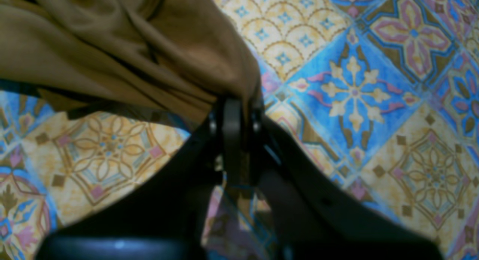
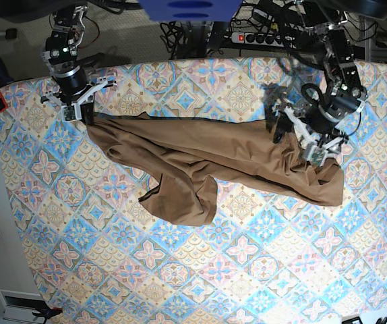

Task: Layout the t-shirt on the table in an organized manner, then fold the t-shirt properly
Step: 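Release and regrasp the shirt edge with the left gripper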

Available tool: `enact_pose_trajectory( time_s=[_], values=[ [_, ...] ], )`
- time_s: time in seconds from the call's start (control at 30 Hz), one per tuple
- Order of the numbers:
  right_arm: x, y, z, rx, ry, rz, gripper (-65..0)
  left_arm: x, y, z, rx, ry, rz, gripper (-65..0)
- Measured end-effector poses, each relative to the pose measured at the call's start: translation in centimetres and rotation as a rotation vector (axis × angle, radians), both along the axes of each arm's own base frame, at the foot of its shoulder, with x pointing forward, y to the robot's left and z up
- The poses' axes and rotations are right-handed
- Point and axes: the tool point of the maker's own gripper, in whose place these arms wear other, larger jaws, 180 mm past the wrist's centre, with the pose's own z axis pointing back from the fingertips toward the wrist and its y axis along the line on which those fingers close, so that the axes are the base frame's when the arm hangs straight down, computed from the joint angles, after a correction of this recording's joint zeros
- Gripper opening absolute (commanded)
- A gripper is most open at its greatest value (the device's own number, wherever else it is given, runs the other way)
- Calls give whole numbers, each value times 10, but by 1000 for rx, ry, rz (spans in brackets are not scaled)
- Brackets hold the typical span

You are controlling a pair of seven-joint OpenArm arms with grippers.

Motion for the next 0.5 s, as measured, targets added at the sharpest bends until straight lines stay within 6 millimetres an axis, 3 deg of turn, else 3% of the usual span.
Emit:
enact_pose_trajectory(
  time_s=[0.27,0.5],
  values=[
    [0,0,0,0,1,0,-650,7,10,-20,-331,-63,161,-150],
    [0,0,0,0,1,0,-650,13,9,-25,-425,-66,199,-150]
  ],
)
